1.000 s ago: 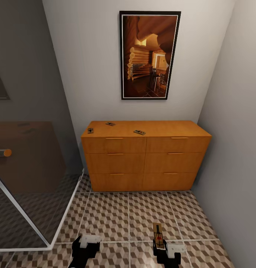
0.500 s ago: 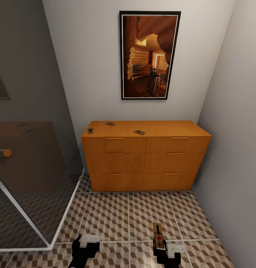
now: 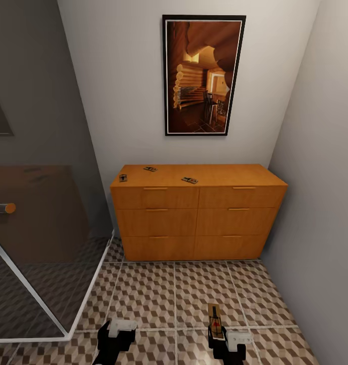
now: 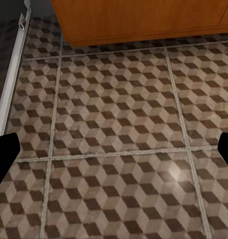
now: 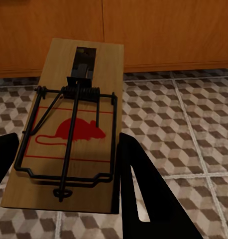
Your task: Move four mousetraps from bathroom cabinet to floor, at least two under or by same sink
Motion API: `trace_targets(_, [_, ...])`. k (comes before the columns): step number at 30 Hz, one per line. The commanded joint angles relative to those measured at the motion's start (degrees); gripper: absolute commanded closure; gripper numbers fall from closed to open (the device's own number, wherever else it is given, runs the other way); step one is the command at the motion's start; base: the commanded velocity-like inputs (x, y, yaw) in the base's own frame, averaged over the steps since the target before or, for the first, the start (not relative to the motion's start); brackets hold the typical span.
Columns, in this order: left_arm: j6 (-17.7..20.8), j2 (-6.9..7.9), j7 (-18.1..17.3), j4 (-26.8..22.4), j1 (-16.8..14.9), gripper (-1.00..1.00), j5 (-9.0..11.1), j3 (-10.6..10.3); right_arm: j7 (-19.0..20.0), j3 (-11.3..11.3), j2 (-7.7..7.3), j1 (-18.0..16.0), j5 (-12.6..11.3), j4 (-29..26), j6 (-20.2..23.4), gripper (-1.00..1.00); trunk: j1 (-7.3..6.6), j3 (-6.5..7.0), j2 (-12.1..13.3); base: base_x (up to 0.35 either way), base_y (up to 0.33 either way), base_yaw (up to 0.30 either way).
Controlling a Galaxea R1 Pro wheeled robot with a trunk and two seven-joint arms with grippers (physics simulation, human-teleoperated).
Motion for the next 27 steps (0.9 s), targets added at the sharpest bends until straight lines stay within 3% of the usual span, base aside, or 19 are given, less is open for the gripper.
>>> trace_targets(1, [-0.15, 0.03, 0.47, 0.04, -0.05, -1.0, -0.05, -0.25, -0.28, -0.13, 0.01, -0.03, 0.44, 0.04, -0.12, 1.0, 0.0, -0.05, -0.03, 0.0, 0.0, 0.0])
trace_targets(27, [-0.13, 0.04, 0.47, 0.12, -0.02, -1.0, -0.05, -0.25, -0.28, -0.13, 0.0, -0.03, 0.49, 0.04, -0.12, 1.0, 0.0, -0.05, -0.03, 0.0, 0.0, 0.0])
